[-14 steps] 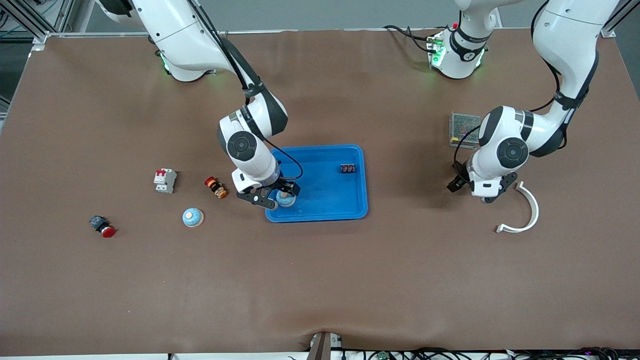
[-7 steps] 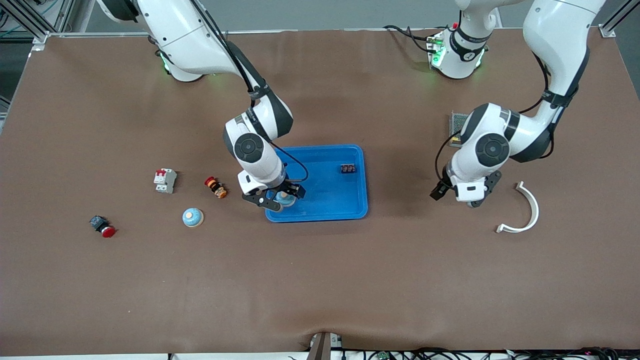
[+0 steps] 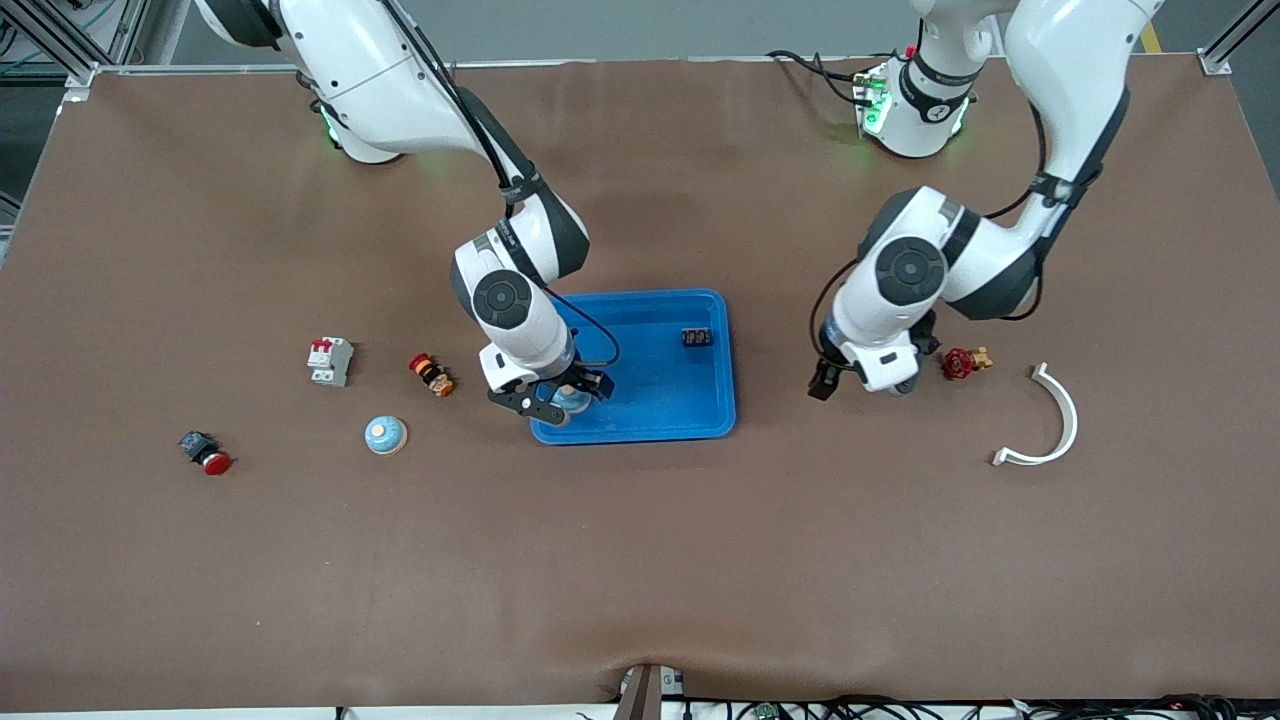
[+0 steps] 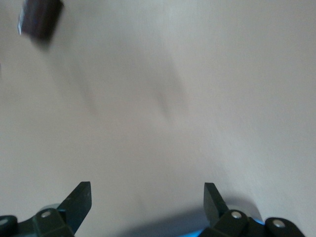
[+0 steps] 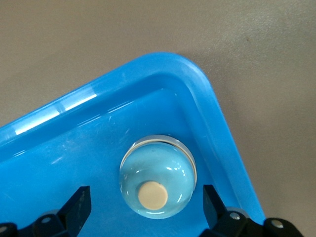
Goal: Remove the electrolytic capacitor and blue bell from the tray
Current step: 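Grasp the second capacitor with the left gripper while the right gripper lifts the bell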
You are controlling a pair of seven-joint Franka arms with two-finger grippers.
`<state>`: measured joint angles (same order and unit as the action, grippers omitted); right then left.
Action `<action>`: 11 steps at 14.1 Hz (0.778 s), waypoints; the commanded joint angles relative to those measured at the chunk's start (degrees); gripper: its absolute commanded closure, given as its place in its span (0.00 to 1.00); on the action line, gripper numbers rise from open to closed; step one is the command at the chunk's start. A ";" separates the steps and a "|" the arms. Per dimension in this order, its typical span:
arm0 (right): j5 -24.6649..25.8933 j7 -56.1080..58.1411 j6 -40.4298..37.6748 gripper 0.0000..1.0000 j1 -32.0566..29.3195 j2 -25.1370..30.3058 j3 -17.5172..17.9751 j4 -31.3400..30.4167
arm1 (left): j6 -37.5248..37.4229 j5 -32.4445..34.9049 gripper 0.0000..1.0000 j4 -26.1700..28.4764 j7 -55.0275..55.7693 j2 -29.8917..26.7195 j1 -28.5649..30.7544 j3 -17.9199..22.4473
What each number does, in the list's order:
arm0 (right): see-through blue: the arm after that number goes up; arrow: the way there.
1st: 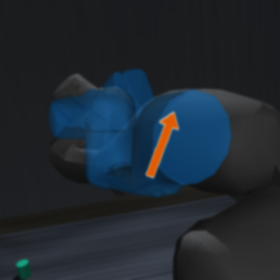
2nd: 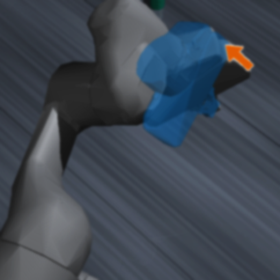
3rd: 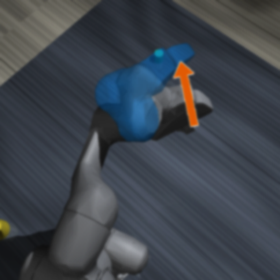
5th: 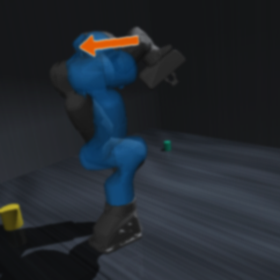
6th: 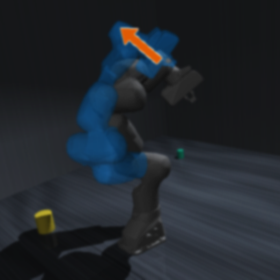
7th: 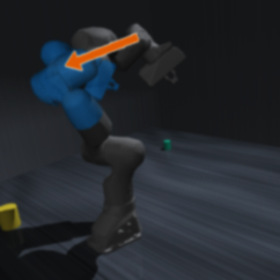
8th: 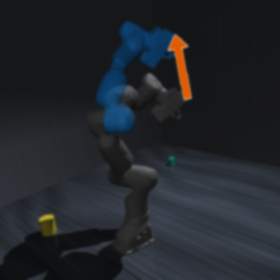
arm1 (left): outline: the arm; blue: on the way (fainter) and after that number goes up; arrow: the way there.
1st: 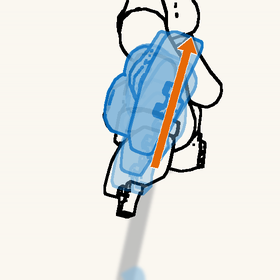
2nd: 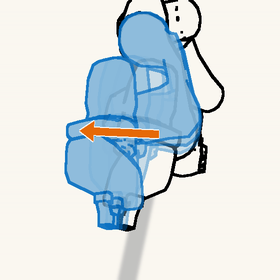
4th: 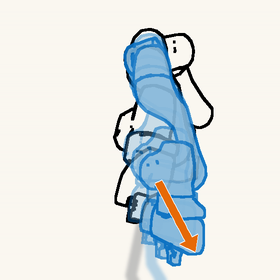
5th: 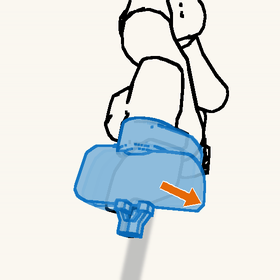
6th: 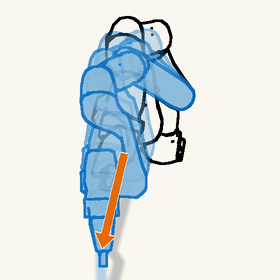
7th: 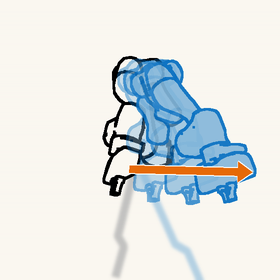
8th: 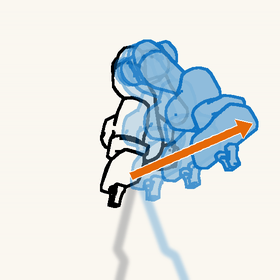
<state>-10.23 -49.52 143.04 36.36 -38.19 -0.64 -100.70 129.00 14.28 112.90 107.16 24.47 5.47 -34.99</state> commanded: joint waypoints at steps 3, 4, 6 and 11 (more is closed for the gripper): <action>3.28 -1.64 -0.21 0.35 0.03 -1.27 -0.50 1.82 | -1.29 -0.57 0.00 -7.24 12.00 6.98 -6.95 0.18; 3.29 -1.55 -0.30 0.85 -0.24 -1.27 -0.59 2.09 | -1.29 -0.22 0.00 -8.82 15.16 8.65 -8.18 0.18; 2.85 -1.72 -0.48 1.00 -0.50 -1.27 -0.50 2.09 | -1.29 0.13 0.00 -11.64 20.61 11.90 -10.38 0.27; 2.50 -1.28 -10.53 1.00 -1.55 -1.18 -0.50 8.03 | -0.86 0.31 0.06 -12.97 28.54 14.29 -15.14 1.58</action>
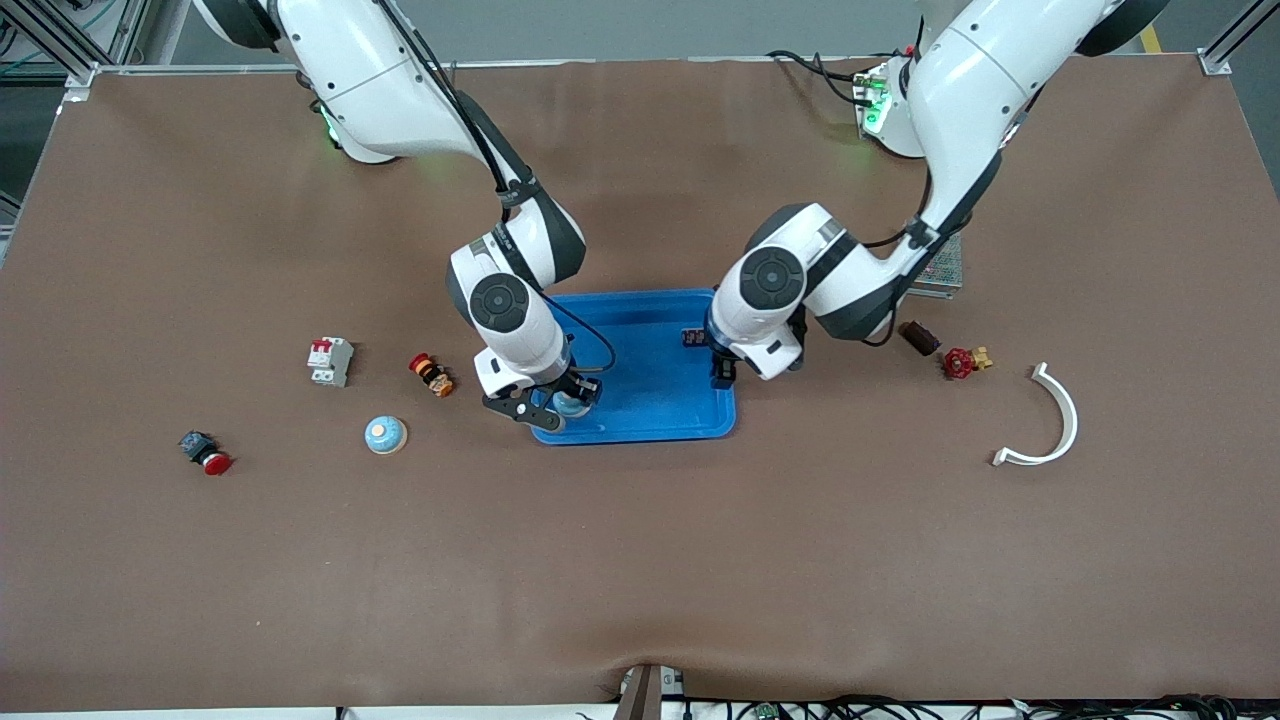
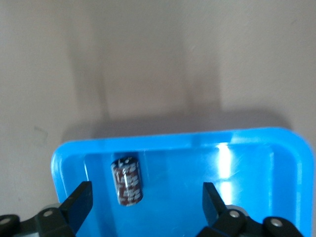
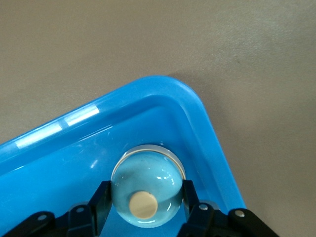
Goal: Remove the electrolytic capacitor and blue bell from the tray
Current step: 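Grasp the second capacitor with the left gripper while the right gripper lifts the bell, then set the bell beside the first bell while the left gripper lifts the capacitor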
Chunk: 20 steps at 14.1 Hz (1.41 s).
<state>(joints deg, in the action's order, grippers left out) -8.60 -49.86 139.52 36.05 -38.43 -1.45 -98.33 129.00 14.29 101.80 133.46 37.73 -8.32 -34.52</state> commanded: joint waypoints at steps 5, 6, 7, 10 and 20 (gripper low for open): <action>1.31 14.20 -23.92 1.00 -9.92 -0.07 0.40 13.77 | -0.24 0.39 0.13 -1.52 3.82 2.35 -2.93 1.73; 1.31 19.74 -26.21 1.00 -12.64 0.28 0.40 14.04 | -0.24 0.30 0.14 -1.69 4.44 2.87 -3.98 1.82; 1.48 25.63 -27.62 1.00 -15.02 1.50 0.31 13.61 | -0.24 0.30 0.15 -1.87 5.22 3.13 -5.12 2.52; 4.37 41.11 -27.81 1.00 -21.44 2.74 -0.22 12.55 | -0.24 0.30 0.17 -1.87 6.02 3.66 -9.86 6.20; 4.56 77.96 -17.73 1.00 -40.60 2.30 -0.13 5.27 | -0.15 0.48 0.64 -4.42 5.32 6.13 -12.25 8.41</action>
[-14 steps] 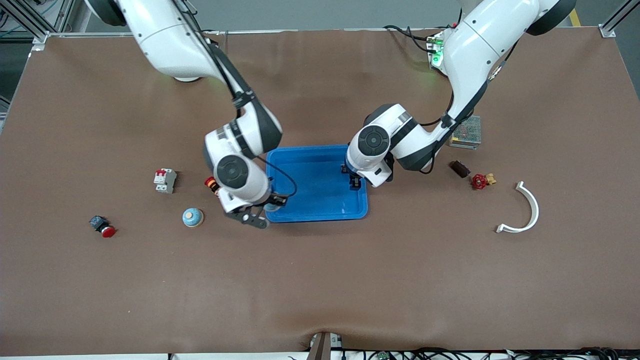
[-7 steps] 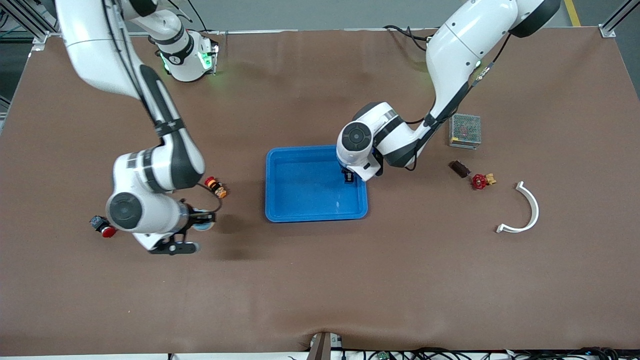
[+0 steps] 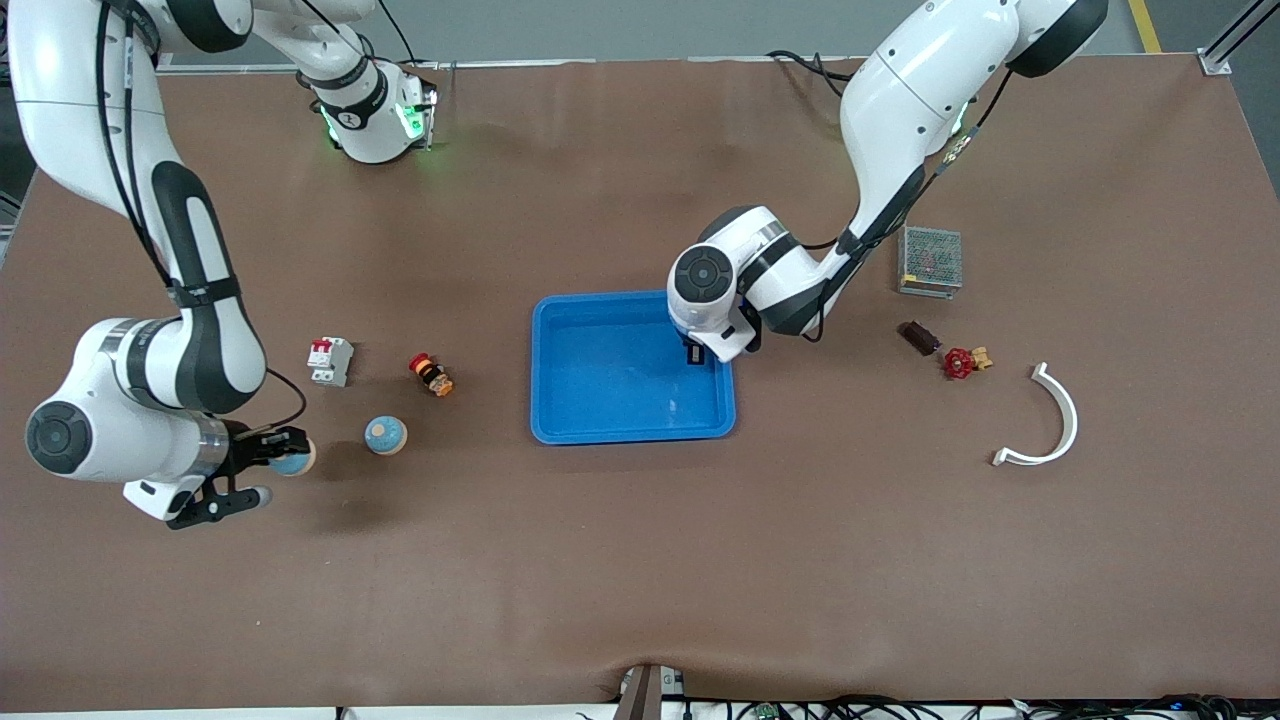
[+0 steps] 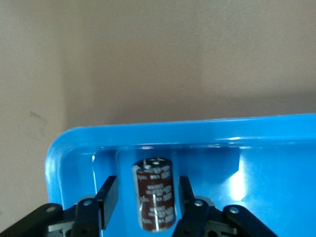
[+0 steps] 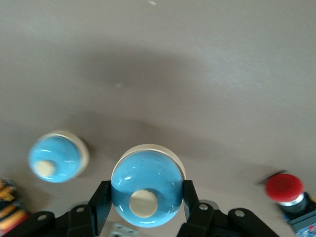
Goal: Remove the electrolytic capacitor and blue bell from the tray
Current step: 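Set the bell beside the first bell while the left gripper lifts the capacitor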
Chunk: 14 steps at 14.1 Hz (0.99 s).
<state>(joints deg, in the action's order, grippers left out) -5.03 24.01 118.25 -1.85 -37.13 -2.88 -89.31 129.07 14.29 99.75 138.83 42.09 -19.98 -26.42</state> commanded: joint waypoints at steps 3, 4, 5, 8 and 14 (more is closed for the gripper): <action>0.82 8.59 8.65 1.00 -4.83 1.01 1.39 -7.97 | -0.93 3.19 1.00 -4.12 -0.93 1.33 -0.59 0.32; 0.64 9.47 8.93 1.00 -5.35 1.10 1.39 -8.76 | -1.10 3.28 1.00 -4.47 -1.37 0.81 -0.41 0.32; 0.46 10.26 9.02 1.00 -5.88 1.27 1.47 -9.55 | -2.32 3.28 1.00 -5.61 -2.07 0.54 -0.24 0.32; 0.20 10.88 9.10 1.00 -6.94 1.27 1.65 -10.88 | -9.35 3.46 1.00 -8.60 -7.85 -1.12 0.55 0.32; -1.29 10.89 10.07 1.00 -7.20 1.45 1.65 -13.16 | -18.58 3.55 1.00 -7.73 -27.09 -7.46 6.79 0.14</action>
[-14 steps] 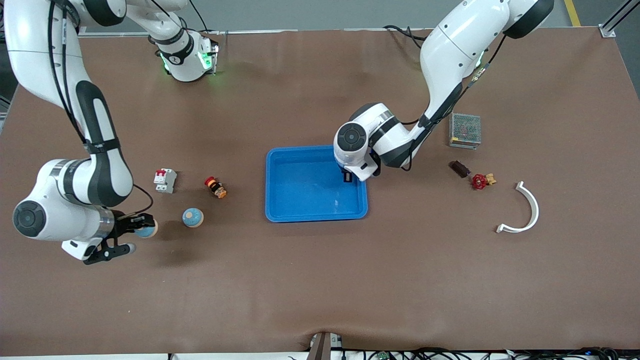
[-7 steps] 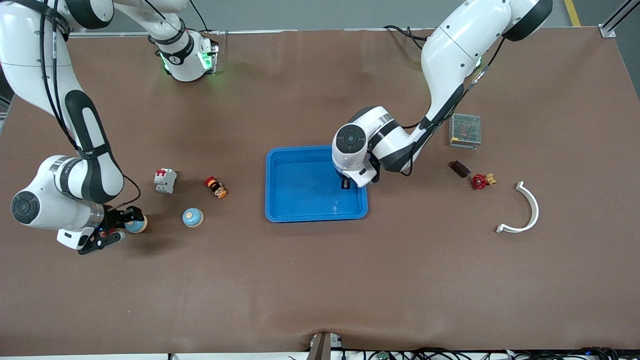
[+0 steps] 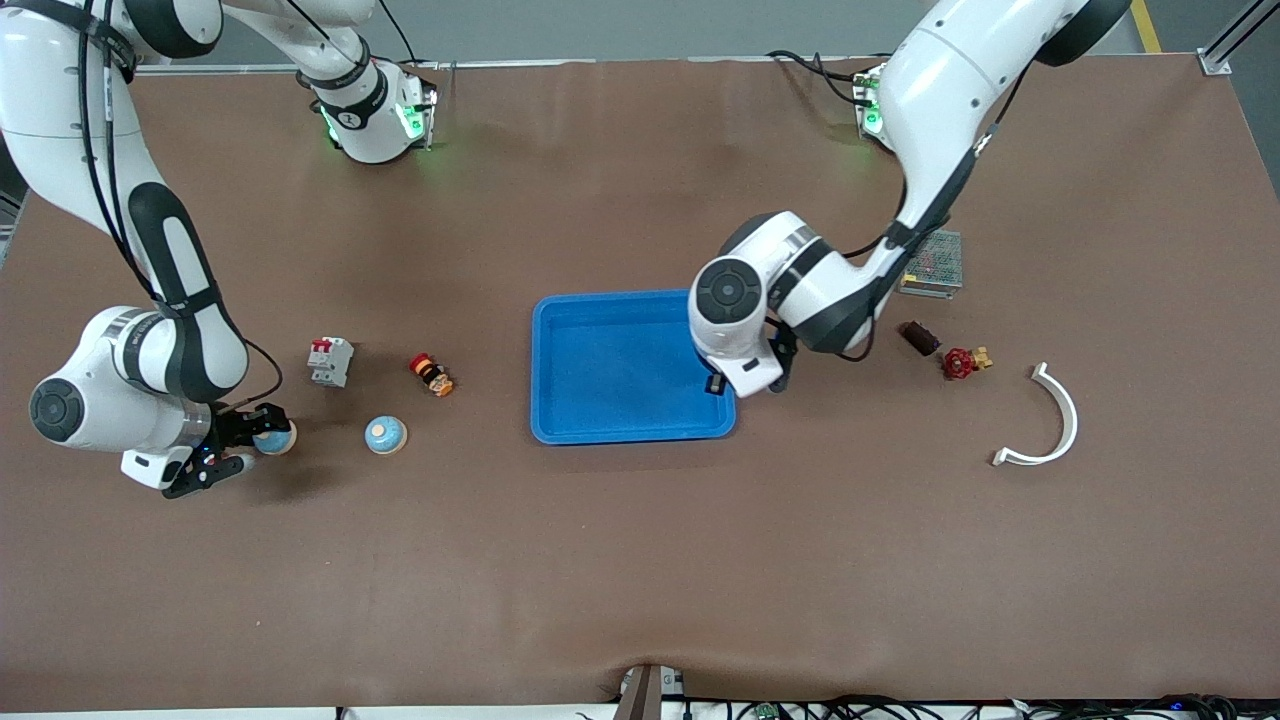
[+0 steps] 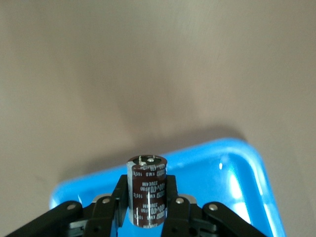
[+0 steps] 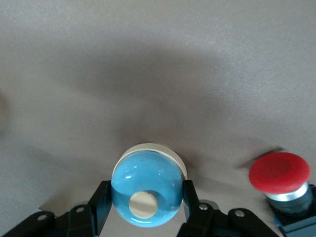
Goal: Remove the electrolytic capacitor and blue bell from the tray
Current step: 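Set the bell beside the first bell while the left gripper lifts the capacitor, then carry the capacitor toward the white arc while the right gripper withdraws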
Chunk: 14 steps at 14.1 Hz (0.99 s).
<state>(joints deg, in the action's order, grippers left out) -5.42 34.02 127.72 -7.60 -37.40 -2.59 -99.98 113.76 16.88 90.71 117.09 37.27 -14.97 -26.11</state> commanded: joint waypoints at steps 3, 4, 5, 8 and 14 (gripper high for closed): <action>-1.25 0.88 0.60 1.00 -1.45 1.81 1.36 -3.02 | -4.95 0.88 1.00 2.02 -15.10 -4.65 6.87 -0.43; -1.34 0.79 0.52 1.00 -1.36 1.81 1.36 -2.94 | -5.56 0.79 1.00 2.19 -18.35 -5.01 8.63 -0.52; -1.43 0.61 0.34 0.21 -1.36 1.89 1.36 -2.94 | -6.18 0.88 1.00 3.15 -21.78 -5.71 9.95 -0.52; -3.19 -0.09 -3.42 0.00 -1.19 2.94 1.36 -1.71 | -6.27 1.58 1.00 5.44 -33.37 -7.29 17.06 -0.43; -2.84 -11.06 -18.98 0.00 2.94 3.04 1.53 11.11 | -5.66 5.34 1.00 7.81 -47.11 -6.15 28.05 -0.34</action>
<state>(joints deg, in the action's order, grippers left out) -7.98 27.11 112.17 -6.36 -34.51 -1.10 -92.74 107.74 19.49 95.55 72.41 32.13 10.65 -25.87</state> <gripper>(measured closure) 0.000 0.661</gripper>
